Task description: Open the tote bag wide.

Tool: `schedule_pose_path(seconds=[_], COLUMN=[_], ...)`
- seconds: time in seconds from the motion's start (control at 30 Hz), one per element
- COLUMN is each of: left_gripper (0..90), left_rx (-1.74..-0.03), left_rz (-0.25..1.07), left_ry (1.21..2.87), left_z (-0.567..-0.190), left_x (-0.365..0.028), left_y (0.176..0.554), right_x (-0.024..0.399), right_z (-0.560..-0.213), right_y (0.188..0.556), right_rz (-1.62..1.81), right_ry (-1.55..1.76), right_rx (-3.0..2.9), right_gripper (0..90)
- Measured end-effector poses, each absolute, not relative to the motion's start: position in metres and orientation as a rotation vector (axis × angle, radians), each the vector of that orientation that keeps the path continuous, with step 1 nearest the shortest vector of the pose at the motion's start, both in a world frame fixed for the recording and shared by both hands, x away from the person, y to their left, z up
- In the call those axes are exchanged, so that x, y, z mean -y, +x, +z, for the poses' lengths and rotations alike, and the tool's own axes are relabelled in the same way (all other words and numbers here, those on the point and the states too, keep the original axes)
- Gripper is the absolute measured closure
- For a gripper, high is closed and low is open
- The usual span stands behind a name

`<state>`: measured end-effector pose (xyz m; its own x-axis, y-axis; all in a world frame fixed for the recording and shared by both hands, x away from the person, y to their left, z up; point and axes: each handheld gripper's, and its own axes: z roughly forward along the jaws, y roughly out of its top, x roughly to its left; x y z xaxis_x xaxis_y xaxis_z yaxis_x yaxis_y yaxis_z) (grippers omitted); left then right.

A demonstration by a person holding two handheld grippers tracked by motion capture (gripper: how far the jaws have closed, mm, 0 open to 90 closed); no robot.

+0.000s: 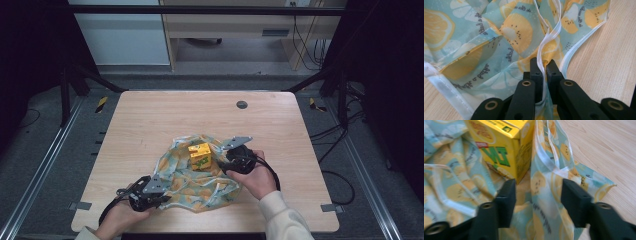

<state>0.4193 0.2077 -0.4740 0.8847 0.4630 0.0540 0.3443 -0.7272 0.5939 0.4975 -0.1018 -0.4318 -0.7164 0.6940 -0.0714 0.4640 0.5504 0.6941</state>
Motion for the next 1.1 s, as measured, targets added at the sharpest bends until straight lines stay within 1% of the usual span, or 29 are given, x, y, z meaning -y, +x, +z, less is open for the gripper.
schedule_pose_path(seconds=[0.07, 0.1, 0.2, 0.23, 0.37, 0.47, 0.5, 0.57, 0.8, 1.1], left_gripper=[86.5, 86.5, 86.5, 86.5, 86.5, 86.5, 86.5, 86.6, 86.5, 86.5], left_rx=[-0.58, -0.578, -0.566, -0.562, -0.548, -0.555, -0.547, -0.556, -0.589, -0.592], left_rz=[0.264, 0.265, 0.267, 0.272, 0.307, 0.326, 0.291, 0.313, 0.297, 0.271], left_ry=[2.452, 2.452, 2.453, 2.453, 2.445, 2.396, 2.384, 2.41, 2.459, 2.466], left_z=[-0.474, -0.474, -0.474, -0.474, -0.47, -0.463, -0.463, -0.464, -0.475, -0.477], left_x=[-0.207, -0.206, -0.202, -0.2, -0.195, -0.193, -0.191, -0.19, -0.193, -0.201], left_y=[0.42, 0.421, 0.424, 0.424, 0.426, 0.428, 0.429, 0.432, 0.437, 0.429], right_x=[0.1, 0.099, 0.099, 0.099, 0.102, 0.108, 0.111, 0.115, 0.112, 0.116], right_z=[-0.434, -0.435, -0.433, -0.432, -0.43, -0.424, -0.423, -0.423, -0.448, -0.461], right_y=[0.504, 0.508, 0.519, 0.524, 0.545, 0.558, 0.562, 0.57, 0.587, 0.597], right_rz=[0.946, 0.946, 0.949, 0.939, 0.934, 0.959, 0.972, 0.976, 0.896, 0.858], right_ry=[0.953, 0.96, 1.002, 0.998, 1.028, 1.072, 1.08, 1.109, 1.185, 1.253], right_rx=[-2.463, -2.466, -2.47, -2.469, -2.449, -2.403, -2.385, -2.36, -2.398, -2.365], right_gripper=[68.8, 74.9, 86.1, 88.5, 90.0, 90.0, 90.0, 90.0, 90.0, 90.0])
